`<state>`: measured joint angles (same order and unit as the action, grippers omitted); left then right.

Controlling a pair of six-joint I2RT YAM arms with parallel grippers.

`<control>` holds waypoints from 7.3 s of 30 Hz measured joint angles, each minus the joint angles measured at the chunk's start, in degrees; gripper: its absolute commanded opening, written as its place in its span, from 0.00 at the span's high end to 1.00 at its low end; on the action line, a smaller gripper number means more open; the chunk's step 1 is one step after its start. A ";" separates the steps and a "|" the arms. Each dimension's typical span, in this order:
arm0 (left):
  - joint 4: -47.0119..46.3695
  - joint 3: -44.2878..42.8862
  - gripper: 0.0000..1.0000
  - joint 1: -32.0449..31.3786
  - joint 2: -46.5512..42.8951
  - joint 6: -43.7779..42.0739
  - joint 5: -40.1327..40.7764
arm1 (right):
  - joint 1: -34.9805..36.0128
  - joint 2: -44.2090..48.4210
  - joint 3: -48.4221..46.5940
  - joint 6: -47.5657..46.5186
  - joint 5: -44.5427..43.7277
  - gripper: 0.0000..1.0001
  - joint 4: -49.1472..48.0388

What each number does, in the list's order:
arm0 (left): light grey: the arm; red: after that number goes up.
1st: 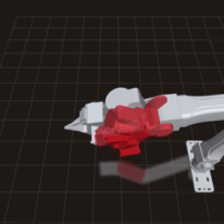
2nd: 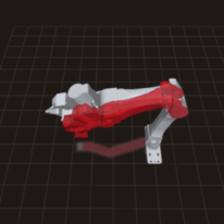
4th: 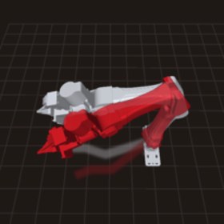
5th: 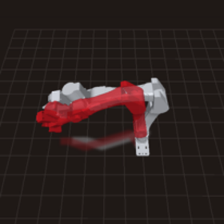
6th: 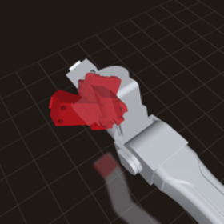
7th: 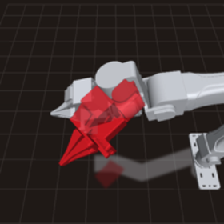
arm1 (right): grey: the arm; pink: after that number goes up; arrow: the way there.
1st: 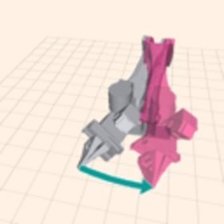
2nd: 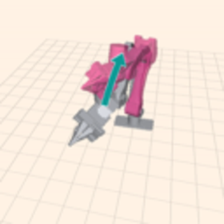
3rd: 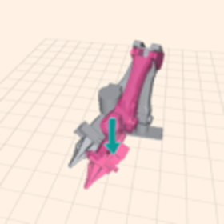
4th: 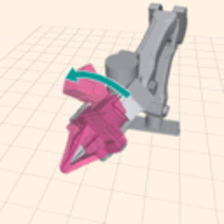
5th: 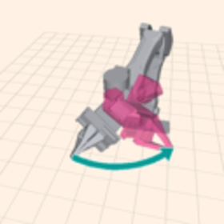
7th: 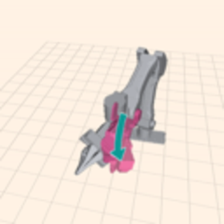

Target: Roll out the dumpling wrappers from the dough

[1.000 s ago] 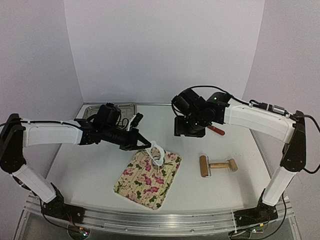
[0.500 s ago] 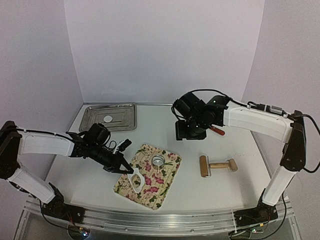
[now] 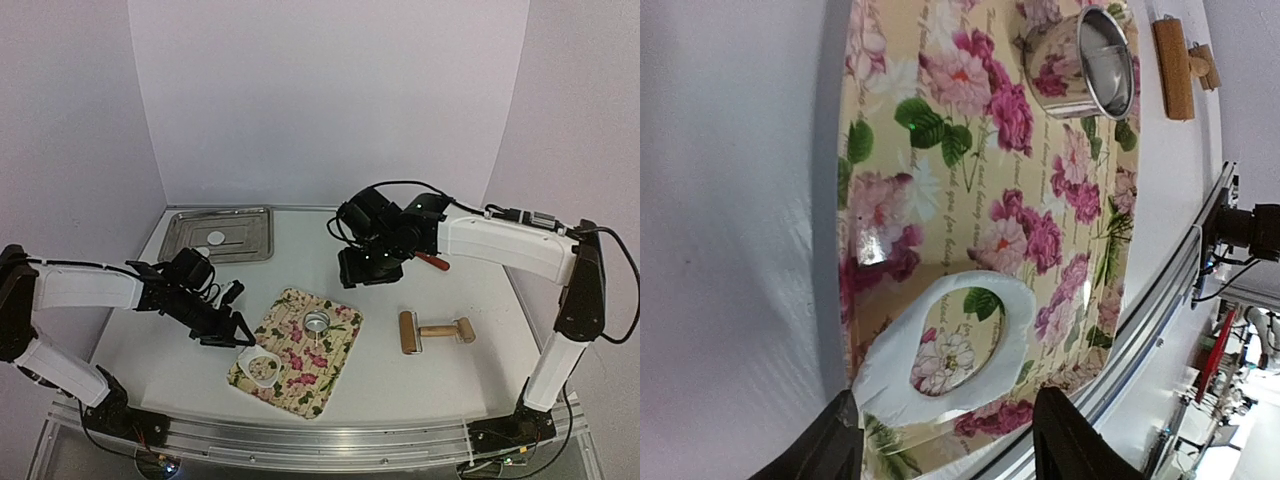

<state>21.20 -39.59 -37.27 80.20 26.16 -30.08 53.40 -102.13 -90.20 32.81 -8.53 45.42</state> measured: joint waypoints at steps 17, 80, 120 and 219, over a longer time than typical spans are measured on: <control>10.60 -5.40 0.08 1.28 -11.56 6.56 11.46 | 0.75 -19.01 -8.31 -1.33 5.13 0.48 -0.27; -1.75 -23.40 0.32 -10.77 17.15 20.14 15.39 | 6.55 -17.36 -15.67 2.59 4.87 1.00 1.41; -1.65 -9.54 0.00 -1.64 -10.50 16.16 14.57 | -8.53 -15.91 -6.46 7.17 0.73 1.00 8.76; -0.06 -8.83 0.01 3.75 -9.00 22.24 13.12 | -38.22 -20.89 -9.18 -31.46 16.06 1.00 3.02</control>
<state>21.14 -48.42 -33.52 71.20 48.40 -16.96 15.18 -123.02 -99.38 1.35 7.53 48.44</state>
